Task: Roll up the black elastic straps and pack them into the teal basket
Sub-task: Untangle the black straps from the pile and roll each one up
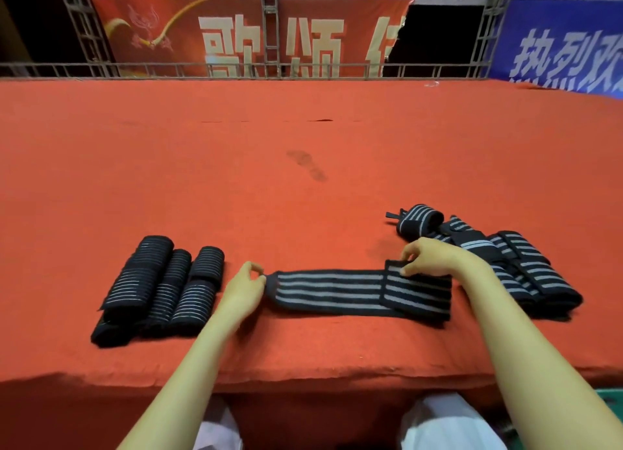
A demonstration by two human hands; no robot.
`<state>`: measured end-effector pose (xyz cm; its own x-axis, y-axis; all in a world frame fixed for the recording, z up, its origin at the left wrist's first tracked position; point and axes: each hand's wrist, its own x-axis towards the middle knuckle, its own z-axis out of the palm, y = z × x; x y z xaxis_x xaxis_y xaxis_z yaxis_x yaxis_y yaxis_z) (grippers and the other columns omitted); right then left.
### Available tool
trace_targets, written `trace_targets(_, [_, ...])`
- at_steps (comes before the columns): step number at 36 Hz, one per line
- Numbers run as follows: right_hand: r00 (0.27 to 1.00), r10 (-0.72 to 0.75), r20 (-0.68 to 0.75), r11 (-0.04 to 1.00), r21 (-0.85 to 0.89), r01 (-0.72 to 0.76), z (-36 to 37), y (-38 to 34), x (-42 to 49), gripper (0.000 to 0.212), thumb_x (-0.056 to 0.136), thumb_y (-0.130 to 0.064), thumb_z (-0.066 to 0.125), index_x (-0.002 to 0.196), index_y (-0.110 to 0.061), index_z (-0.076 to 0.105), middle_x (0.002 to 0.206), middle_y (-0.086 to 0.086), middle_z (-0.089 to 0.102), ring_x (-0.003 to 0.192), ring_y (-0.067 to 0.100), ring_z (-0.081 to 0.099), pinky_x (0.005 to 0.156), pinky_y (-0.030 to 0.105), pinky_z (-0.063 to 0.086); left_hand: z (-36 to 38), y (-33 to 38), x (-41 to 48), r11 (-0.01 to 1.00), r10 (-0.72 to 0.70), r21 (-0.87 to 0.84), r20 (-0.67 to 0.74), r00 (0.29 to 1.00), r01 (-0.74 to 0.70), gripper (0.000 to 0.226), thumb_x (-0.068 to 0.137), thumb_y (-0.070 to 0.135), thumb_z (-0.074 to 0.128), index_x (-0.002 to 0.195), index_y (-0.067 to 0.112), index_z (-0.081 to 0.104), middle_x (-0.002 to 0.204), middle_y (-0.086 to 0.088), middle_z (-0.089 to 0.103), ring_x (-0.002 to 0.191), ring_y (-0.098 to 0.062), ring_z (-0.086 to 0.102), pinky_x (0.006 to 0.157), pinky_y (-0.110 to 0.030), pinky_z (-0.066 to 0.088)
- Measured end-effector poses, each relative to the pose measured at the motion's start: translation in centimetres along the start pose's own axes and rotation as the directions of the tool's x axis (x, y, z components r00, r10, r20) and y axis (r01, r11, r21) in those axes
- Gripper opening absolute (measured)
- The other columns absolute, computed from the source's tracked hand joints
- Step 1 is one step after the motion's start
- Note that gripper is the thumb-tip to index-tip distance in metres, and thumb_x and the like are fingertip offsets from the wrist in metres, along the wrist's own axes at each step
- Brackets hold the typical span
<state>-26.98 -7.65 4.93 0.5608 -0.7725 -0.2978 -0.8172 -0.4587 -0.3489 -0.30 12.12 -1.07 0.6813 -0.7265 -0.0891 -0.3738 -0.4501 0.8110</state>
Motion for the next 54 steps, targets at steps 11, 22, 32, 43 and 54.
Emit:
trace_targets(11, [0.886,-0.367,-0.282,0.927,-0.033,0.374,10.3,-3.1,0.1,0.030,0.092,-0.032,0.058,0.119,-0.019,0.061,0.122,-0.001,0.057,0.120,0.017,0.047,0.106,0.033,0.032,2.0,-3.4,-2.6,0.910,0.316,0.318,-0.112,0.942,-0.267,0.029,0.087,0.039,0.063,0.105,0.017,0.059,0.105,-0.002,0.056,0.104,-0.023,0.050,0.090,-0.034,0.039])
trace_targets(22, [0.894,-0.287,-0.343,0.957,-0.070,0.280,13.9,-4.0,-0.4,0.065,0.083,-0.075,0.030,0.137,-0.041,0.040,0.144,-0.016,0.034,0.139,0.003,0.021,0.118,0.046,-0.005,1.3,-2.4,-3.0,0.799,0.409,0.521,-0.109,0.906,-0.298,0.017,0.087,0.028,0.057,0.084,0.012,0.052,0.088,-0.007,0.057,0.084,-0.030,0.057,0.067,-0.035,0.034])
trace_targets(32, [0.900,-0.268,-0.343,0.962,-0.052,0.266,13.8,-4.3,-0.7,0.055,0.089,-0.067,0.037,0.137,-0.040,0.040,0.144,-0.017,0.034,0.139,0.002,0.022,0.118,0.044,-0.007,0.7,-3.6,-2.9,0.876,0.325,0.405,-0.097,0.941,-0.261,0.016,0.092,0.027,0.057,0.087,0.011,0.055,0.099,-0.004,0.052,0.089,-0.027,0.057,0.076,-0.038,0.045])
trace_targets(43, [0.898,-0.275,-0.343,0.960,-0.052,0.274,13.9,-4.2,-1.0,0.067,0.082,-0.075,0.025,0.137,-0.040,0.040,0.143,-0.018,0.035,0.138,0.001,0.022,0.118,0.042,-0.006,1.2,-2.7,-3.3,0.817,0.340,0.528,-0.115,0.934,-0.232,0.026,0.088,0.037,0.056,0.091,0.011,0.055,0.092,0.002,0.046,0.094,-0.022,0.054,0.073,-0.030,0.038])
trace_targets(54, [0.898,-0.265,-0.351,0.962,-0.031,0.271,13.9,-4.4,-1.0,0.066,0.081,-0.073,0.028,0.136,-0.039,0.042,0.142,-0.018,0.036,0.138,0.001,0.023,0.118,0.042,-0.007,1.3,-0.1,-2.3,0.686,0.196,0.716,-0.012,0.981,-0.129,0.035,0.089,0.027,0.048,0.113,0.003,0.055,0.116,-0.010,0.055,0.111,-0.028,0.053,0.087,-0.036,0.042])
